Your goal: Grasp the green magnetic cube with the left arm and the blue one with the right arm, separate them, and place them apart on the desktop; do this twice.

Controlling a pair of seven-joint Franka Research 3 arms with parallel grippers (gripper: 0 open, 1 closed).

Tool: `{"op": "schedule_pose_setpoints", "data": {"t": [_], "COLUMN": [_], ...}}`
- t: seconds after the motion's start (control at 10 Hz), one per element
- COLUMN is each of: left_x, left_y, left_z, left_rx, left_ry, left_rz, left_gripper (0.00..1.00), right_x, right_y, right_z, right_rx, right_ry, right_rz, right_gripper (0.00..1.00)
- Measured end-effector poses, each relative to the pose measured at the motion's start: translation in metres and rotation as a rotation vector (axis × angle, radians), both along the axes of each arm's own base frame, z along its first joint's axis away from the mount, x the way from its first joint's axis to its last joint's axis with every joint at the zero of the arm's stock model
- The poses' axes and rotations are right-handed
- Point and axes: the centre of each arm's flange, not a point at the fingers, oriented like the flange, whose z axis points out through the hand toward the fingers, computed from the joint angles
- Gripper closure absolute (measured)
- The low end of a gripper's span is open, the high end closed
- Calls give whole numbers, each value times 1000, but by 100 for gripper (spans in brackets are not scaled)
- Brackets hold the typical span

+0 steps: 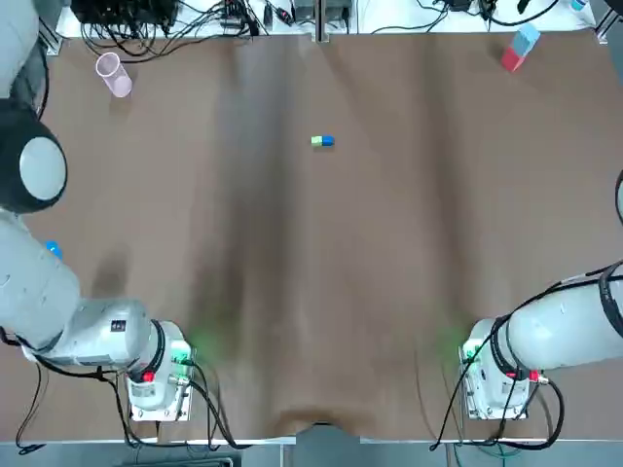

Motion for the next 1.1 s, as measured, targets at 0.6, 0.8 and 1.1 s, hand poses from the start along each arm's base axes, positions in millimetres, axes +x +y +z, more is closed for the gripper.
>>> {"op": "schedule_pose_setpoints", "data": {"t": [0.6,0.8,1.1], "left_x": [16,17,5], "left_y": [-157,-206,-292], "left_z": [-139,-177,-244], "left_rx": [51,-9,-55], "left_ry": [73,104,112], "left_rz": [741,1057,1403], "left_gripper": [0,0,0], "right_x": [13,11,-12], "right_y": [91,148,247], "right_z": [-36,-69,-150], "right_rx": [26,-47,-168], "right_ry": [-41,-78,-108], "right_rz": [-341,-434,-536], "right_gripper": [1,0,3]}}
